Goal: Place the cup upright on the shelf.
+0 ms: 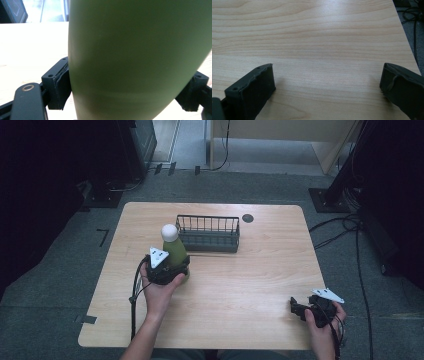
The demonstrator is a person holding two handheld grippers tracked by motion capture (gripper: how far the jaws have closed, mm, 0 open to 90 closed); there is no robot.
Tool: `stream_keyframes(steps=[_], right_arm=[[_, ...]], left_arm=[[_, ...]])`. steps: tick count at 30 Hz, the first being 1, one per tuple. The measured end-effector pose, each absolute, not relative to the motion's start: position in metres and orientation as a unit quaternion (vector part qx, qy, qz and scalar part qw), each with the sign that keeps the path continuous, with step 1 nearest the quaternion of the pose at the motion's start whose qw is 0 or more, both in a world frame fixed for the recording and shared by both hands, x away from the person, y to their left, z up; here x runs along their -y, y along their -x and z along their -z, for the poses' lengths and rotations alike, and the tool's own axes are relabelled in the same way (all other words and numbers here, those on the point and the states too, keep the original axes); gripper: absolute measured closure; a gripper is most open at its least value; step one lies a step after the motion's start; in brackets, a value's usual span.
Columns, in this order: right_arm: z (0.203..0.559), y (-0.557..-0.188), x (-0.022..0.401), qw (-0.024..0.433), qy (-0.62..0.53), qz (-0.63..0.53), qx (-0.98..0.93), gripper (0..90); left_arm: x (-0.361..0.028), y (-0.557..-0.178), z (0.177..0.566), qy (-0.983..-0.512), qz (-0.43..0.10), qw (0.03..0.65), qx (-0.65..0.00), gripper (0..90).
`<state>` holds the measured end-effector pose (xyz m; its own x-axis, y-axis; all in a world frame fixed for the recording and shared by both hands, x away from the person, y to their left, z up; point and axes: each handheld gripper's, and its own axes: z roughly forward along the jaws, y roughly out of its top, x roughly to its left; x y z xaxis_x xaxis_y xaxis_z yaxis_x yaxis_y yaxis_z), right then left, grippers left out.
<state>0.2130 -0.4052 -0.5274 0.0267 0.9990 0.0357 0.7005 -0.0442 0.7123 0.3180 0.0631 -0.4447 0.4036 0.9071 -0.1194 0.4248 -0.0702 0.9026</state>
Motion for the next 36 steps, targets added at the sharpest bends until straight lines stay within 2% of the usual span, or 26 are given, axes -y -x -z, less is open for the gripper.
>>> stream_keyframes(steps=[15,22,36], right_arm=[[0.528,-0.212,0.406,0.265,-0.663,-0.281,-0.642,0.0],[0.528,-0.212,0.406,0.265,-0.663,-0.281,-0.642,0.0],[0.527,-0.212,0.406,0.265,-0.662,-0.28,-0.642,0.0]], left_arm=[[-0.065,-0.319,0.444,-0.682,-0.263,0.487,-0.479,20.4],[-0.062,-0.321,0.427,-0.678,-0.284,0.493,-0.465,20.6],[-0.062,-0.331,0.41,-0.67,-0.285,0.504,-0.464,20.7]])
